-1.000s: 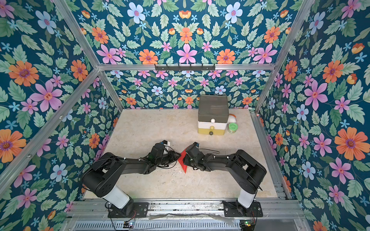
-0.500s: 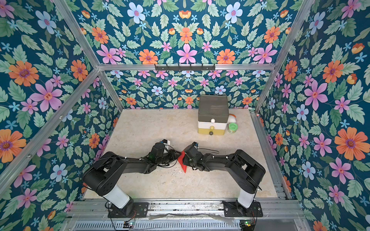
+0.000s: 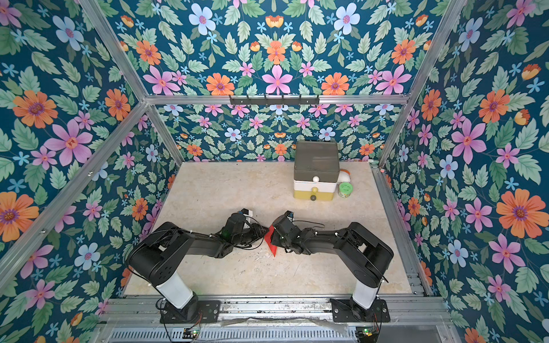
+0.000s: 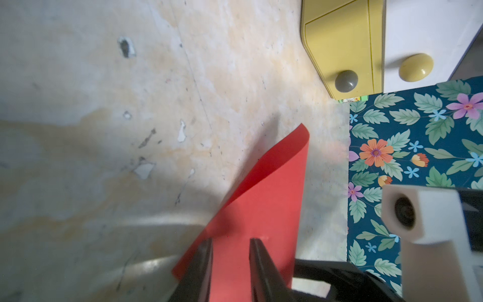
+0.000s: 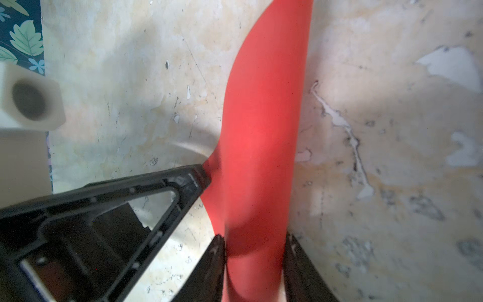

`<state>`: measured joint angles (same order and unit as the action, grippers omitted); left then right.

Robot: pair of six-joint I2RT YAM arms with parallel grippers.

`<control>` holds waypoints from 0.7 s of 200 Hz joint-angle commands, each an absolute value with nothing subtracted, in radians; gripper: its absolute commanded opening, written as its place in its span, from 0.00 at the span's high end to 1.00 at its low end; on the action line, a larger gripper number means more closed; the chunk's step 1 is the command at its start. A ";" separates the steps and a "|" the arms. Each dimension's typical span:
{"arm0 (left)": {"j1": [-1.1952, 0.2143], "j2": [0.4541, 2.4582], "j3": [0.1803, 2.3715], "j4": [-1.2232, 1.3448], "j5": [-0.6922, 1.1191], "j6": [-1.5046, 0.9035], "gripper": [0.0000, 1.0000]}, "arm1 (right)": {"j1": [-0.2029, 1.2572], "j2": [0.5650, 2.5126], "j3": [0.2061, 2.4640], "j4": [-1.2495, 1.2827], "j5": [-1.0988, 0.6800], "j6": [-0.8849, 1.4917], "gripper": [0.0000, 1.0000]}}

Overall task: Fold the square paper diagonally
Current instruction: Fold the paper at the center of the board.

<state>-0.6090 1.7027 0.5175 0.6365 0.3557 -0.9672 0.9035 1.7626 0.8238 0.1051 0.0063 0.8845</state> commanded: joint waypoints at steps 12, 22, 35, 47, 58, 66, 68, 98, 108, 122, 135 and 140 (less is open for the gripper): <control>-0.609 1.717 0.496 0.608 0.331 -0.974 0.70 | 0.903 1.784 0.803 -0.152 0.028 0.882 0.58; -0.609 1.717 0.491 0.605 0.331 -0.973 0.70 | 0.904 1.784 0.804 -0.155 0.028 0.882 0.58; -0.609 1.716 0.485 0.606 0.330 -0.970 0.70 | 0.904 1.779 0.807 -0.163 0.033 0.883 0.53; -0.609 1.716 0.479 0.604 0.330 -0.968 0.70 | 0.904 1.765 0.808 -0.171 0.039 0.885 0.47; -0.609 1.717 0.476 0.602 0.334 -0.965 0.71 | 0.904 1.749 0.808 -0.179 0.047 0.888 0.44; -0.609 1.717 0.473 0.601 0.334 -0.964 0.71 | 0.904 1.735 0.809 -0.187 0.052 0.891 0.41; -0.609 1.718 0.471 0.601 0.334 -0.963 0.71 | 0.904 1.731 0.810 -0.189 0.055 0.891 0.40; -0.609 1.705 0.455 0.598 0.334 -0.953 0.71 | 0.902 1.667 0.828 -0.243 0.100 0.891 0.29; -0.609 1.699 0.448 0.598 0.331 -0.951 0.71 | 0.896 1.608 0.832 -0.258 0.121 0.893 0.27; -0.609 1.695 0.443 0.599 0.331 -0.948 0.71 | 0.883 1.552 0.835 -0.268 0.138 0.892 0.26; -0.609 1.695 0.441 0.599 0.332 -0.948 0.71 | 0.865 1.493 0.823 -0.234 0.128 0.883 0.27; -0.608 1.696 0.439 0.601 0.332 -0.947 0.71 | 0.858 1.467 0.815 -0.200 0.110 0.878 0.29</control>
<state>-0.6094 1.6905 0.4503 0.7185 0.3492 -0.9630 0.8783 1.5482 0.8288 -0.1936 0.0929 0.8928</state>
